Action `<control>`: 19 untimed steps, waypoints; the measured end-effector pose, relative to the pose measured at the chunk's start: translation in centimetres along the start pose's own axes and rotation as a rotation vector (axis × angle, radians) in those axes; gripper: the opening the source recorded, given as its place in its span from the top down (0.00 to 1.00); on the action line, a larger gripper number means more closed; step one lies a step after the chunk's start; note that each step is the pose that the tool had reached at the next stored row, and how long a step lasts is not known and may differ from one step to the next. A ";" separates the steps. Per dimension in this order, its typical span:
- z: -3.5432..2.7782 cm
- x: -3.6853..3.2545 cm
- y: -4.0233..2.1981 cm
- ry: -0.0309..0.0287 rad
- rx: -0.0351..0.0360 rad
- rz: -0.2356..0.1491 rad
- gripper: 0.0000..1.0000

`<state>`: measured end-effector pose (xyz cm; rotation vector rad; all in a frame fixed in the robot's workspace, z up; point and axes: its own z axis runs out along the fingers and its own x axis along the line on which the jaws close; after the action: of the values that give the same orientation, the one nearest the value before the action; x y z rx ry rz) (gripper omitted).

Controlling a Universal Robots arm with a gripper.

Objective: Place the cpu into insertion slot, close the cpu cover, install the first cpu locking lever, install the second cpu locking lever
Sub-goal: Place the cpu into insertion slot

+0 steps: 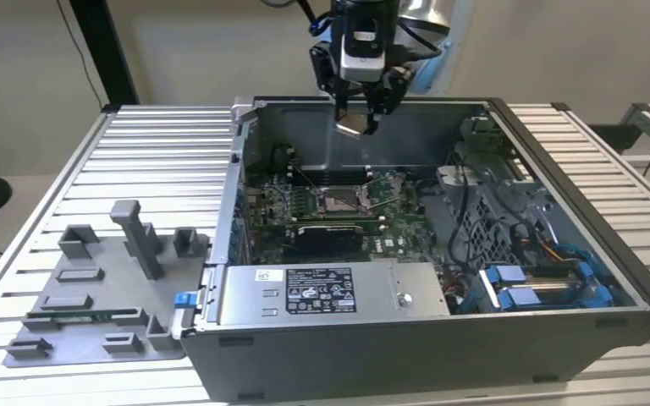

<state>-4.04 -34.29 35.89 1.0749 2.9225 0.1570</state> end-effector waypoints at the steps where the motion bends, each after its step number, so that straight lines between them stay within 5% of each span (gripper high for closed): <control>1: 0.01 0.00 -0.01 -0.0016 -0.0002 0.015 1.00; 19: 0.44 0.17 -0.19 -0.0249 -0.0031 0.242 1.00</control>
<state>-4.26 -34.29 35.43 1.4160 2.7602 0.1509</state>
